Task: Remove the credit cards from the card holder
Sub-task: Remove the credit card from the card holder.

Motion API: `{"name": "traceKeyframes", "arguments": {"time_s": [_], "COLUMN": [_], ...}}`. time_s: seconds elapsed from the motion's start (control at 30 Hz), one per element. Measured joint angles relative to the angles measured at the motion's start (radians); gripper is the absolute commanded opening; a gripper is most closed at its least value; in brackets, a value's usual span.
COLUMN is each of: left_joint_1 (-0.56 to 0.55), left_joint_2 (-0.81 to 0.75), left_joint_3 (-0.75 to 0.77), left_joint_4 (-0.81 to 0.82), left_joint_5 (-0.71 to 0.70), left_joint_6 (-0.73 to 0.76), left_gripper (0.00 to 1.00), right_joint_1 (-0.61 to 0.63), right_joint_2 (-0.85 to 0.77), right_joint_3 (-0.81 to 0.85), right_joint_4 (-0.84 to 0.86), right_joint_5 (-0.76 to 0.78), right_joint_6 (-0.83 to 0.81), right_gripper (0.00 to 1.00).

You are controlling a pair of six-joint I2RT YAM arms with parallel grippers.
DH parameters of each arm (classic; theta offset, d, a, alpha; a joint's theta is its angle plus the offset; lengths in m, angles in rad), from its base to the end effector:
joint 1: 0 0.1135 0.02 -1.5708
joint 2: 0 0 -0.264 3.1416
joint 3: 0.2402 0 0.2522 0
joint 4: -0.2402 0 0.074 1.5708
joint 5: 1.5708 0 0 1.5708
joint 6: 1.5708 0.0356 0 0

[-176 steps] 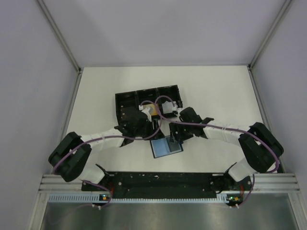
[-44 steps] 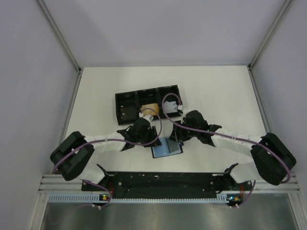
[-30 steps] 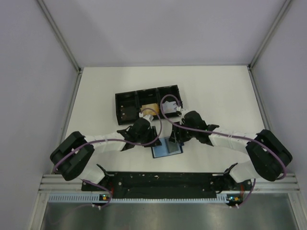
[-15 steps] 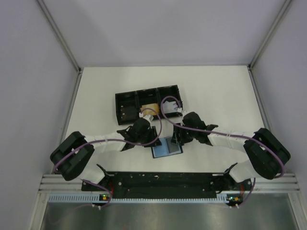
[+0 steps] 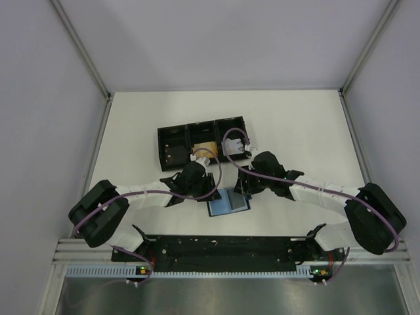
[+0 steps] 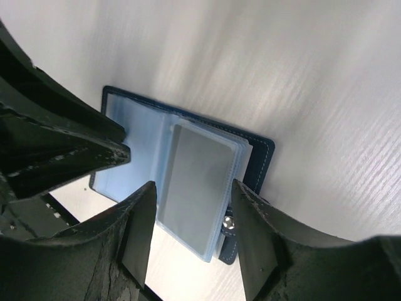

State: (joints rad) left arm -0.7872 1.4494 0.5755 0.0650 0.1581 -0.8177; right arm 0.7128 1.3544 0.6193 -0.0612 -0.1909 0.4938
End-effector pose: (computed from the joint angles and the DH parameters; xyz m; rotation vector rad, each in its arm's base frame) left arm 0.1842 -0.1928 0.1472 0.0425 2.5811 -0.8851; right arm 0.1934 0.1761 0.1737 -0.3698 2.4717 0.7748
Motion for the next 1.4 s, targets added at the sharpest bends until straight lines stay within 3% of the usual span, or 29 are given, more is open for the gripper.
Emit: {"name": "traceKeyframes", "arguments": {"time_s": [1.23, 1.4], "left_joint_1": [0.0, 0.0], "left_joint_2": [0.007, 0.007], "left_joint_3": [0.0, 0.0], "left_joint_4": [0.011, 0.011], "left_joint_5": [0.006, 0.006], "left_joint_6": [0.0, 0.0], "left_gripper": [0.37, 0.37], "right_joint_1": [0.001, 0.001], "right_joint_2": [0.087, 0.087], "right_joint_3": [0.023, 0.023], "right_joint_4": [0.023, 0.024], "right_joint_5": [0.003, -0.007], "right_joint_6": [0.001, 0.001], "right_gripper": [0.5, 0.42]}}
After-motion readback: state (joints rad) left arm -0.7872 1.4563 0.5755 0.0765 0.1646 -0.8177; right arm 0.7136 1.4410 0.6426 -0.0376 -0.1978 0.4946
